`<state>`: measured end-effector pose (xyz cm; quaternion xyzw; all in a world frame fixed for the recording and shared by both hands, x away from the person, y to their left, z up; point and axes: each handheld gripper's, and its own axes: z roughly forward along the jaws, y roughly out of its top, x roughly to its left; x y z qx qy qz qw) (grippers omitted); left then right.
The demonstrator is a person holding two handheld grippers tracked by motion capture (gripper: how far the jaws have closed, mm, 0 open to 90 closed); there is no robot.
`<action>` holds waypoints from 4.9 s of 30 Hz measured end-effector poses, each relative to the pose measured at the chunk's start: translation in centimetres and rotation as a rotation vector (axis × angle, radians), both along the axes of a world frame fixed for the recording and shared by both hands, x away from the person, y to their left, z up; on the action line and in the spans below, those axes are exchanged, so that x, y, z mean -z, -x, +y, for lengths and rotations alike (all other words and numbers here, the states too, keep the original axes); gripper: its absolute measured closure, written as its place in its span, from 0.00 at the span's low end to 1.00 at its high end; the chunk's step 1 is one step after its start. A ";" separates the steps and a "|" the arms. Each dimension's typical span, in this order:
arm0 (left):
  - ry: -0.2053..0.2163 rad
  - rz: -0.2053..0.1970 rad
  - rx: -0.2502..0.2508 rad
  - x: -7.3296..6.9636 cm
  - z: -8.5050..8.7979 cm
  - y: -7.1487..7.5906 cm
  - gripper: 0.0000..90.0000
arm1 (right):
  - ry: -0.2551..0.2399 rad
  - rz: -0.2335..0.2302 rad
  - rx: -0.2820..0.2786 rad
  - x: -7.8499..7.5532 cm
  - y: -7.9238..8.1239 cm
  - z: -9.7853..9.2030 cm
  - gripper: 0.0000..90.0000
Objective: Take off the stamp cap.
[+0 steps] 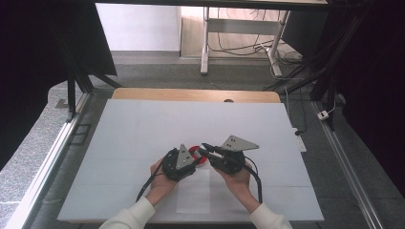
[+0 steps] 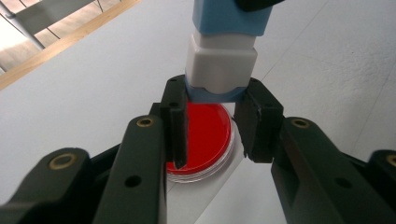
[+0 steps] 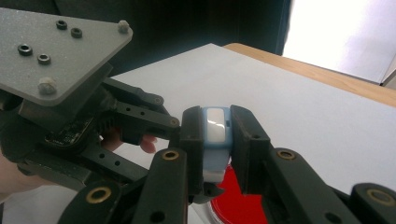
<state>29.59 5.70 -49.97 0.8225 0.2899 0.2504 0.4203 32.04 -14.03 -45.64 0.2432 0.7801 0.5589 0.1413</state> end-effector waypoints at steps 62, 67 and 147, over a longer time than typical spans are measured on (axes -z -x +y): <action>-0.030 -0.003 -0.018 0.4 -0.1 0.2 0.73 | 0.005 0.012 0.018 0.3 0.1 0.1 0.84; -0.070 -0.014 -0.005 0.5 -0.3 0.2 0.74 | 0.011 0.029 0.016 0.4 0.0 0.1 0.84; 0.038 0.016 0.012 -0.5 4.9 1.0 0.73 | -0.049 -0.021 0.036 -1.0 -0.2 -2.2 0.84</action>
